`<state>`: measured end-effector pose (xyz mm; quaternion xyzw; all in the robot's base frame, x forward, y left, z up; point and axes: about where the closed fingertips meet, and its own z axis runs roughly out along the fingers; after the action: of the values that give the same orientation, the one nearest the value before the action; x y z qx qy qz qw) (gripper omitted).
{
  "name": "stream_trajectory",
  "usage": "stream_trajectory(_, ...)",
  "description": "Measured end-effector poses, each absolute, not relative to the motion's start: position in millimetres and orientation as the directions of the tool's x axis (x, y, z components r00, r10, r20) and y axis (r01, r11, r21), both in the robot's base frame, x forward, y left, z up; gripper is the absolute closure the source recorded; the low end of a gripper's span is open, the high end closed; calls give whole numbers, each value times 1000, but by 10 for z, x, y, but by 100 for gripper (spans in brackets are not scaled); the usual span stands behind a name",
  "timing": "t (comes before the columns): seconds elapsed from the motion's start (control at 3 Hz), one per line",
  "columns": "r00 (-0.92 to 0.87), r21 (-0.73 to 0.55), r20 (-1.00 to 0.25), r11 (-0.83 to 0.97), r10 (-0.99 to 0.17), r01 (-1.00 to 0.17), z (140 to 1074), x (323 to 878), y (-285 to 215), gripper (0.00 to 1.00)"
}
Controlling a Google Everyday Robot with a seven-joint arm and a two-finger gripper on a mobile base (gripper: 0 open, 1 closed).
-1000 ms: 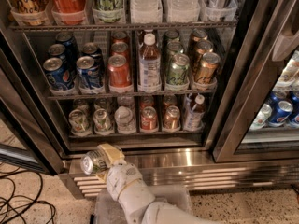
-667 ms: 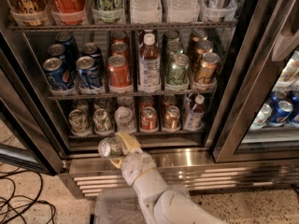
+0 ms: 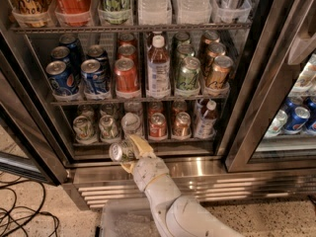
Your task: Pick 7up can from bottom shelf of fridge
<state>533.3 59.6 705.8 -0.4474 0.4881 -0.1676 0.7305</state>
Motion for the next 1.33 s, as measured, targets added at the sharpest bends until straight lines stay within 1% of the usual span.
stream_trajectory(0.33,467,-817,-563,544,-681,-192,7058,5333,596,100)
stream_trajectory(0.67,501,-765,-621,605,-603,-220,7216,5324,576,100)
stream_trajectory(1.0,549,-584,-751,758,-367,-291,7760,5327,330,100)
stream_trajectory(1.33,643,-482,-748,803,-168,-351,8393,5130,232,100)
